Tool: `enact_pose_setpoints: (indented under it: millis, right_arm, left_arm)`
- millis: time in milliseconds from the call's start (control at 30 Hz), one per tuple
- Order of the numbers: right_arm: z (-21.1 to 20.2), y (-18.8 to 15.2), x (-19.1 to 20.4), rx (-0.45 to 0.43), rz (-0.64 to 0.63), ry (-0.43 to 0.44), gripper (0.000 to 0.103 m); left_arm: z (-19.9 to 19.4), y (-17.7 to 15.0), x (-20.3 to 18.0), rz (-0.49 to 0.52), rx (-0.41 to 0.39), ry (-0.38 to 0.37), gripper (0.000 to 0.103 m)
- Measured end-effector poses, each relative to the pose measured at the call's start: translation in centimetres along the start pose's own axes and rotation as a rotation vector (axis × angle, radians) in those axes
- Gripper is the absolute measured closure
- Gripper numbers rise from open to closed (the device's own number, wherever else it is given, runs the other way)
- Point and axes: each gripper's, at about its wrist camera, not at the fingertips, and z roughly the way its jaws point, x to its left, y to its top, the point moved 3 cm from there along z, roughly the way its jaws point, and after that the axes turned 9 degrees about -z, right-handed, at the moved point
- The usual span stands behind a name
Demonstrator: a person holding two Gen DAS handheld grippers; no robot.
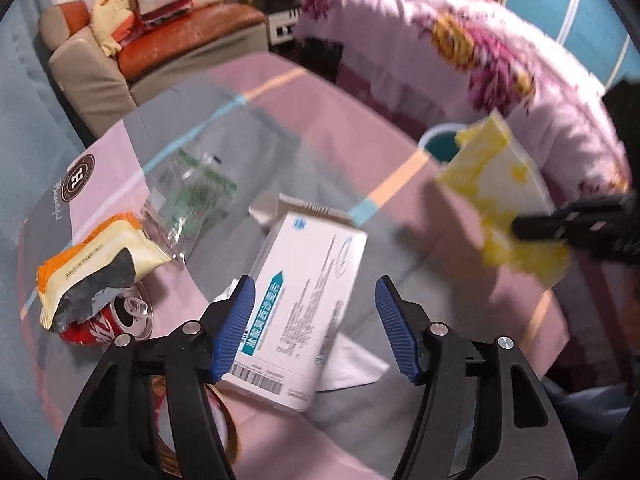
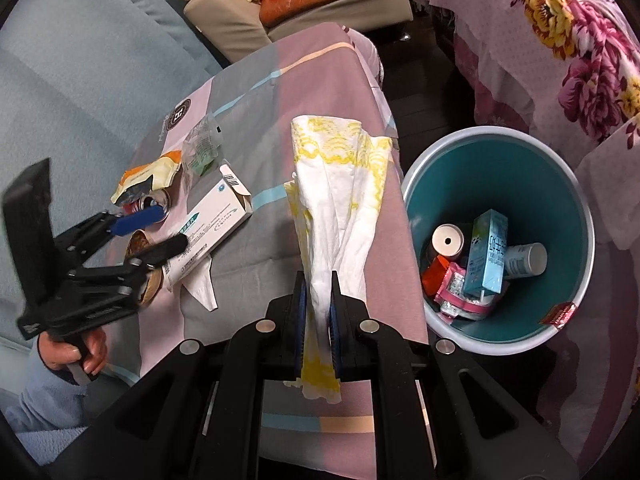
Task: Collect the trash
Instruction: 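Lift the white box with the left tool while the right tool holds the pad, then open the left tool over the wastebasket while the right tool releases the pad into it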
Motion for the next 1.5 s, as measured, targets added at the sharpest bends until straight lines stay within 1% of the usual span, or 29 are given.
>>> enact_pose_setpoints:
  millis: [100, 200, 267, 433, 600, 700, 767, 833, 933, 1000, 1133, 1233, 1300, 1333, 1400, 1500]
  right_arm:
    - [0.1, 0.0, 0.1, 0.004, -0.004, -0.001, 0.093]
    - [0.0, 0.1, 0.0, 0.005, -0.005, -0.01, 0.093]
    - [-0.2, 0.2, -0.3, 0.002, 0.003, -0.017, 0.093]
    - [-0.5, 0.4, -1.0, -0.004, 0.025, -0.03, 0.093]
    - [-0.5, 0.6, -1.4, 0.0, 0.033, -0.031, 0.093]
    - [-0.5, 0.6, -1.4, 0.001, 0.034, -0.03, 0.093]
    - [-0.5, 0.6, -1.4, 0.001, 0.034, -0.032, 0.093]
    - [-0.5, 0.6, -1.4, 0.0, 0.033, -0.031, 0.093]
    - [-0.7, 0.7, -1.6, -0.003, 0.034, -0.041, 0.093]
    - [-0.8, 0.8, -1.7, -0.013, 0.038, -0.044, 0.093]
    - [-1.6, 1.3, -2.2, -0.04, 0.048, -0.048, 0.093]
    - [-2.6, 1.5, -3.0, -0.068, 0.057, -0.057, 0.093]
    - [-3.5, 1.6, -3.5, -0.087, 0.069, -0.066, 0.093]
    - [-3.8, 1.7, -3.8, -0.095, 0.075, -0.071, 0.093]
    - [-4.9, 1.6, -4.8, -0.117, 0.096, -0.087, 0.093]
    - [-6.3, 1.3, -6.2, -0.136, 0.119, -0.11, 0.093]
  left_arm:
    - [1.5, -0.3, 0.2, 0.038, 0.043, 0.018, 0.038]
    - [2.7, -0.4, 0.8, 0.048, 0.07, 0.04, 0.037]
    - [3.4, -0.3, 1.1, 0.043, 0.083, 0.036, 0.034]
    - [3.6, -0.1, 1.2, 0.052, 0.08, 0.008, 0.035]
    - [3.6, -0.6, 0.0, 0.102, 0.078, 0.016, 0.035]
    - [3.7, -0.5, -0.1, 0.104, 0.074, 0.028, 0.032]
    - [4.2, -0.3, 0.3, 0.087, 0.084, 0.031, 0.028]
    - [4.8, -0.2, 0.8, 0.057, 0.097, 0.012, 0.028]
    - [4.4, 0.1, 1.5, 0.001, 0.084, -0.019, 0.035]
    - [3.2, 0.4, 2.0, -0.049, 0.056, -0.046, 0.035]
    - [-0.2, 1.4, 2.4, -0.11, -0.021, -0.07, 0.035]
    - [-2.5, 2.8, 1.1, -0.102, -0.08, -0.095, 0.035]
    - [-3.2, 3.3, -0.3, -0.079, -0.097, -0.111, 0.035]
    - [-3.4, 3.7, -1.6, -0.063, -0.107, -0.124, 0.035]
    - [-2.9, 4.3, -3.4, -0.046, -0.112, -0.134, 0.035]
    - [-1.3, 5.0, -6.8, -0.026, -0.087, -0.162, 0.035]
